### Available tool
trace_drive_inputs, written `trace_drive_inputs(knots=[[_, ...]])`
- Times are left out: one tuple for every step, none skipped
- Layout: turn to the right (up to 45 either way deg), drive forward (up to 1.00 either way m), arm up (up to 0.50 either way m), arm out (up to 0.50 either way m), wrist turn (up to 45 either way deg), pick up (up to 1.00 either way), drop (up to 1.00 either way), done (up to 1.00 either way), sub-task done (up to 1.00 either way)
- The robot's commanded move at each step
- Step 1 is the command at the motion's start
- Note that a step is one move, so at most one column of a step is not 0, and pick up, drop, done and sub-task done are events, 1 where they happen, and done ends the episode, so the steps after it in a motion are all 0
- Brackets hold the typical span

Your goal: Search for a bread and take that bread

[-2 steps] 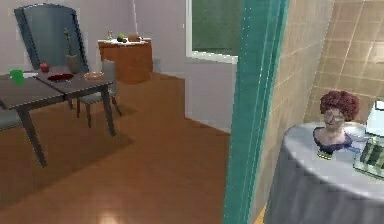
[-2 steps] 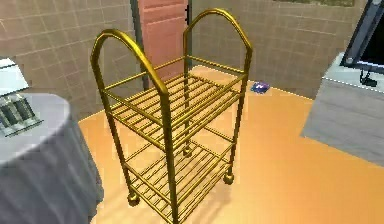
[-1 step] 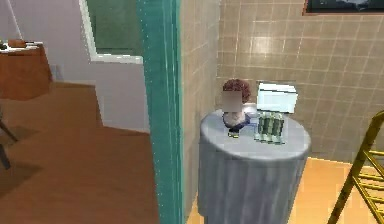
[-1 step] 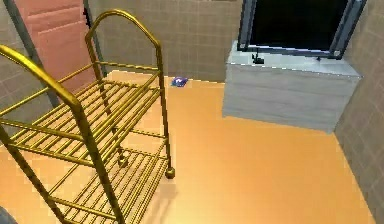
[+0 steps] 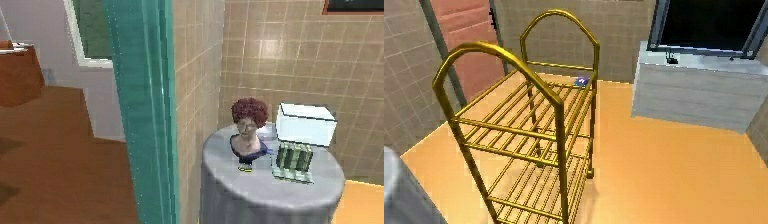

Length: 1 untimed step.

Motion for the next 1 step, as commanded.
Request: trace_drive_inputs(knots=[[-45.0, 0.0, 0.0, 0.0, 0.0, 0.0, 0.0, 0.0, 0.0]])
